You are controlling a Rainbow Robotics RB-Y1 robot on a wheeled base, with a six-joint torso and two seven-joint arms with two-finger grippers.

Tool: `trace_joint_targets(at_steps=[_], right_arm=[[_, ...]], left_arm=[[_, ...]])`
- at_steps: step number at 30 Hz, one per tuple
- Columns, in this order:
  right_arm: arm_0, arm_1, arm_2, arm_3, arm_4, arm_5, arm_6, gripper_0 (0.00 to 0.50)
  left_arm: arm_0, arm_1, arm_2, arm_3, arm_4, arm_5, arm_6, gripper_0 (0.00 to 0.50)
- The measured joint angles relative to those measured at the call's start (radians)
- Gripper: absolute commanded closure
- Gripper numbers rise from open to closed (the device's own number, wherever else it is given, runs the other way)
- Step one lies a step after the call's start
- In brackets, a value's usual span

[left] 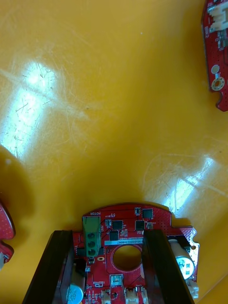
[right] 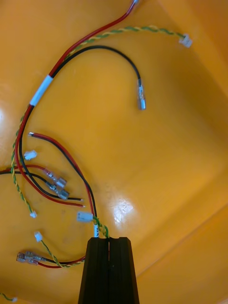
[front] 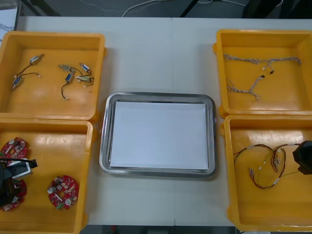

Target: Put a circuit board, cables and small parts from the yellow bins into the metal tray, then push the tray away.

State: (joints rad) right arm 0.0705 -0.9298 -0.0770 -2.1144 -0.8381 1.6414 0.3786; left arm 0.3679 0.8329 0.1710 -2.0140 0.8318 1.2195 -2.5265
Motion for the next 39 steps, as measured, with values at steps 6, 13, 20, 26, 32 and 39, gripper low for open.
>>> trace_joint_targets(at_steps=[6,13,20,26,32,39], right_arm=[[0.000,0.000,-0.031,0.040,-0.010,0.005,0.001,0.500],[-0.001,0.000,-0.042,0.084,-0.014,0.007,0.060,0.222],[-0.002,0.000,-0.042,0.086,-0.014,0.009,0.066,0.000],[-0.004,0.000,-0.045,0.086,-0.027,0.015,0.324,0.000],[-0.004,0.000,-0.071,0.080,-0.041,0.027,0.470,0.000],[-0.004,0.000,-0.087,0.061,-0.044,0.032,0.883,0.000]], left_arm=[[0.000,-0.002,0.000,0.000,-0.016,0.000,0.000,0.088],[0.000,-0.002,-0.017,0.000,-0.033,-0.024,0.000,0.130],[0.000,-0.002,-0.037,0.000,-0.046,-0.028,0.000,0.218],[0.000,-0.003,-0.038,0.000,-0.059,-0.030,0.000,0.315],[0.000,-0.013,-0.038,0.000,-0.069,-0.030,0.000,0.500],[0.000,-0.014,-0.038,0.000,-0.070,-0.031,0.000,0.500]])
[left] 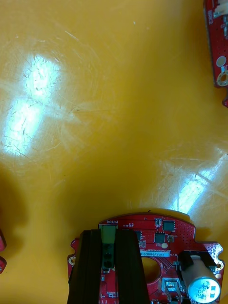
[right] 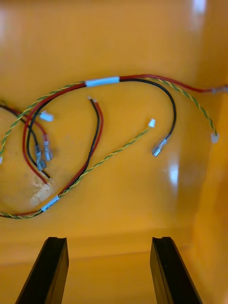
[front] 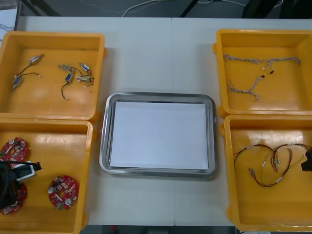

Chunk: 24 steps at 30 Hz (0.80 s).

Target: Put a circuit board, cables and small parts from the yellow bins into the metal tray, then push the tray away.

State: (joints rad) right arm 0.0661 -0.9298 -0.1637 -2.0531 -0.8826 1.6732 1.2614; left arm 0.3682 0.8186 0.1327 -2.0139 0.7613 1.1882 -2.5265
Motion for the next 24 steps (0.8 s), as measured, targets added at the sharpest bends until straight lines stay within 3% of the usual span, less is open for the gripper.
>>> trace_joint_targets(at_steps=[10,14,20,24], right_arm=[[0.013,0.001,-0.012,-0.015,-0.019,-0.055,0.209,0.000],[0.024,0.038,-0.022,-0.016,-0.016,-0.066,0.164,0.000],[0.021,0.176,-0.050,-0.018,0.050,0.003,-0.077,0.000],[0.016,0.238,-0.055,-0.023,0.088,0.046,-0.128,0.000]], left_arm=[[-0.007,0.000,0.010,-0.030,0.012,0.031,0.000,0.500],[-0.036,-0.001,0.050,-0.045,0.039,0.112,0.000,0.500],[-0.095,-0.002,0.136,-0.053,0.128,0.229,0.000,0.500],[-0.151,-0.002,0.188,-0.055,0.175,0.316,0.000,0.500]])
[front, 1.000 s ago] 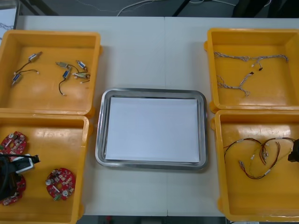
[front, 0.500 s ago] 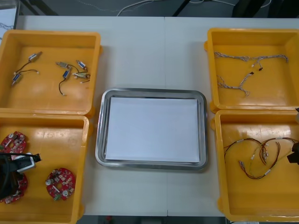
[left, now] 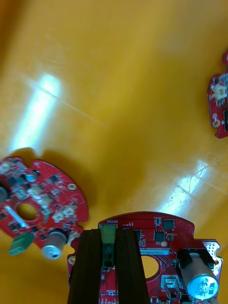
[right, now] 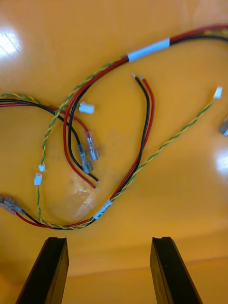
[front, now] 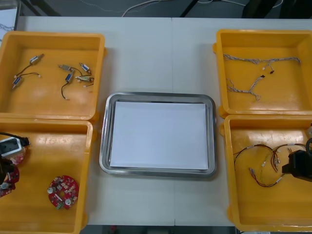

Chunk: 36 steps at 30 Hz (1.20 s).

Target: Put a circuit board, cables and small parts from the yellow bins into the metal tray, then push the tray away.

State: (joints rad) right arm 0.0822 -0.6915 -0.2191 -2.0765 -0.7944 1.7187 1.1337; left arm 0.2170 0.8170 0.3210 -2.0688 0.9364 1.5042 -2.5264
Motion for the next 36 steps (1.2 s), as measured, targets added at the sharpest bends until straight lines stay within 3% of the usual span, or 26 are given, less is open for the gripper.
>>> trace_joint_targets(at_steps=[6,10,17,23,31,36], right_arm=[[-0.001,0.043,0.000,-0.010,0.029,0.022,-0.226,0.000],[-0.001,0.057,0.000,-0.010,0.056,0.026,-0.253,0.000],[-0.001,0.092,0.000,-0.010,0.095,0.029,-0.432,0.000],[0.000,0.120,0.000,-0.010,0.127,0.030,-0.438,0.000],[0.003,0.158,0.000,-0.010,0.167,0.033,-0.438,0.000],[0.010,0.176,0.000,-0.010,0.196,0.028,-0.439,0.000]], left_arm=[[-0.080,0.000,0.059,-0.034,0.019,0.121,0.002,0.500],[-0.110,0.001,0.069,-0.071,0.026,0.164,0.058,0.500],[-0.148,0.016,0.069,-0.145,0.040,0.239,0.427,0.500],[-0.162,0.062,0.044,-0.238,0.041,0.263,0.729,0.500],[-0.197,0.122,-0.022,-0.281,0.046,0.264,0.761,0.500],[-0.247,0.151,-0.069,-0.284,0.058,0.264,0.910,0.500]])
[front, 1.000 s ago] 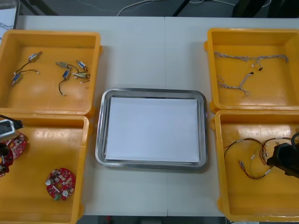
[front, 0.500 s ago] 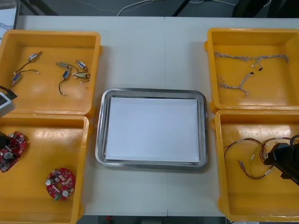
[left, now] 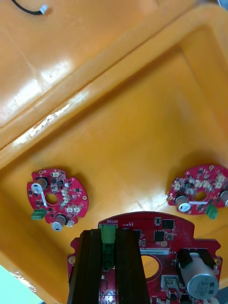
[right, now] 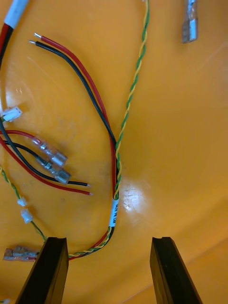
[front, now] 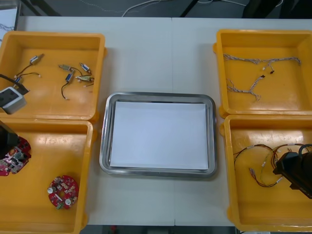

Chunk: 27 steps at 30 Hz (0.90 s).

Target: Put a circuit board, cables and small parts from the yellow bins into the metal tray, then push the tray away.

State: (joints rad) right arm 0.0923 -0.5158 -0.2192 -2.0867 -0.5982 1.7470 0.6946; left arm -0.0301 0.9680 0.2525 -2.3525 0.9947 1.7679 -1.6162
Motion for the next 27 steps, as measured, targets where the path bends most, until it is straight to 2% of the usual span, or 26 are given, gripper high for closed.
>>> trace_joint_targets(at_steps=[7,10,19,22,27], right_arm=[[0.030,0.004,0.013,0.000,0.039,-0.059,-0.029,0.000],[0.042,0.005,0.023,0.000,0.054,-0.081,-0.029,0.000],[0.061,0.036,0.047,0.000,0.092,-0.111,-0.051,0.000],[0.066,0.042,0.057,0.000,0.103,-0.125,-0.075,0.000],[0.074,0.045,0.078,0.000,0.119,-0.149,-0.075,0.000]], left_arm=[[-0.122,0.047,-0.143,0.000,-0.001,-0.002,0.378,0.500],[-0.178,0.065,-0.204,0.000,-0.001,-0.005,0.435,0.500],[-0.374,0.147,-0.399,-0.001,0.022,-0.029,0.469,0.500],[-0.437,0.175,-0.457,-0.001,0.048,-0.056,0.573,0.500],[-0.539,0.201,-0.548,-0.001,0.084,-0.093,0.859,0.500]])
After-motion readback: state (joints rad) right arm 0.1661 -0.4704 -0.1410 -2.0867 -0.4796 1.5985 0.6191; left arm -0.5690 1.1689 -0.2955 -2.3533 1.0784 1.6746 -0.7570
